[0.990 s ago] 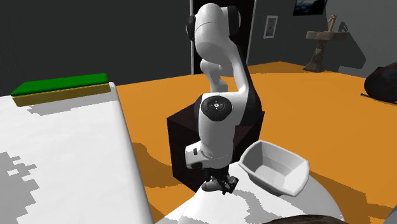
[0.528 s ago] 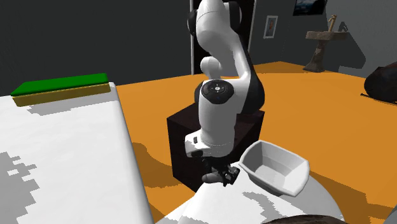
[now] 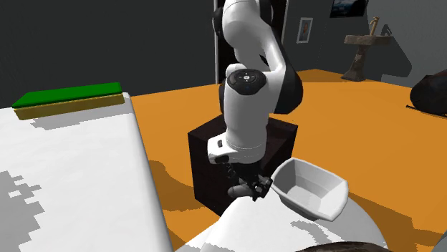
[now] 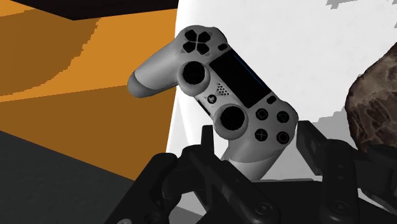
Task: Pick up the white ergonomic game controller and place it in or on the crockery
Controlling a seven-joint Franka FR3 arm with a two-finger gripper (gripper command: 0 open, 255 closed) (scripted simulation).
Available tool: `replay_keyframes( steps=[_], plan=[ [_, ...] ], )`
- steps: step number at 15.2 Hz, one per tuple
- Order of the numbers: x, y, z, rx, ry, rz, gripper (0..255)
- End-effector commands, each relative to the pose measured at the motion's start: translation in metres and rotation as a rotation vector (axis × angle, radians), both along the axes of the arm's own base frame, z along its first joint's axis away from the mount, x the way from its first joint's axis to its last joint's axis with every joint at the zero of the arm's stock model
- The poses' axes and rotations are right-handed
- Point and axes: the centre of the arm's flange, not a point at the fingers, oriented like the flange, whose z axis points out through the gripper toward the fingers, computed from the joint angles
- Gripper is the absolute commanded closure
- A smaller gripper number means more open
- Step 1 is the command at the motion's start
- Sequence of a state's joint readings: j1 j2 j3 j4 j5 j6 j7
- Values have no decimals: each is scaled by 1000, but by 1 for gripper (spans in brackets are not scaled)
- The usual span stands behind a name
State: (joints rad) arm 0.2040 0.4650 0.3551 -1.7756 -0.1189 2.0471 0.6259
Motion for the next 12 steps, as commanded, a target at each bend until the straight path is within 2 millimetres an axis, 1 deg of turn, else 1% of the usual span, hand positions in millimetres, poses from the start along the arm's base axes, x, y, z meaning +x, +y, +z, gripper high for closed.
replay_keyframes(
  steps=[1, 12],
  plan=[
    [-1, -1, 9, 0, 0, 0, 255],
    [-118, 84, 10, 0, 0, 0, 255]
  ],
)
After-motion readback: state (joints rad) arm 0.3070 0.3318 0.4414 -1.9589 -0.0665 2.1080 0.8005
